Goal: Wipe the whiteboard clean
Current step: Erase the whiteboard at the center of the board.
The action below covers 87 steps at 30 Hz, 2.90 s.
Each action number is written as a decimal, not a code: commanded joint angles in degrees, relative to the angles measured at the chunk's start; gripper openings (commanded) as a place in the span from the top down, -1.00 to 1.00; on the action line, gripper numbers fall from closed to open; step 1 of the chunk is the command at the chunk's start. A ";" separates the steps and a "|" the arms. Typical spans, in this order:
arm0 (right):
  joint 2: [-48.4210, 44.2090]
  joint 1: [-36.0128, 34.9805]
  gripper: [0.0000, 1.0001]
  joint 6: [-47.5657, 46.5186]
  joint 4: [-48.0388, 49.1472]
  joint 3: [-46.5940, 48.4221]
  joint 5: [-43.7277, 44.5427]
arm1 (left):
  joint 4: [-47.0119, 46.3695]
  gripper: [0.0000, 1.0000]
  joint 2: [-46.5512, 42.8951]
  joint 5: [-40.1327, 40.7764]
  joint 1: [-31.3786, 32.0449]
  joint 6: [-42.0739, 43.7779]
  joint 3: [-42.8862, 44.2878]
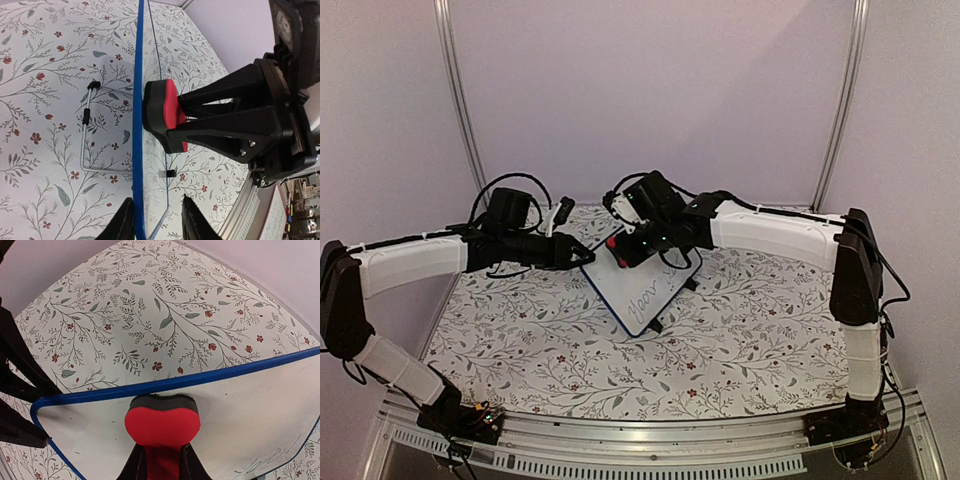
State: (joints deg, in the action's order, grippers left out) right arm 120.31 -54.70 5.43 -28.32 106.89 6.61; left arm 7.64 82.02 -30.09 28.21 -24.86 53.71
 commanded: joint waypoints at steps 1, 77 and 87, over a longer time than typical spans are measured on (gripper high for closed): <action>1.83 -0.50 0.94 0.25 -0.25 1.14 -1.38 | -3.62 0.35 -2.18 -3.18 -0.57 -0.28 -0.58; -11.67 -5.16 0.93 1.10 3.39 -20.75 -1.93 | -2.70 0.89 1.25 -1.95 -3.19 -2.08 -0.59; -9.95 -4.68 0.93 0.77 5.60 -22.93 -4.50 | -2.87 1.00 0.90 -1.94 -3.16 -1.81 -0.71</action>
State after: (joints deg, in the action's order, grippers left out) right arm 110.67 -59.94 6.42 -24.77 84.33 3.68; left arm 4.64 82.67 -32.58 24.99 -26.83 52.10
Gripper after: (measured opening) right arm 0.173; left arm 0.034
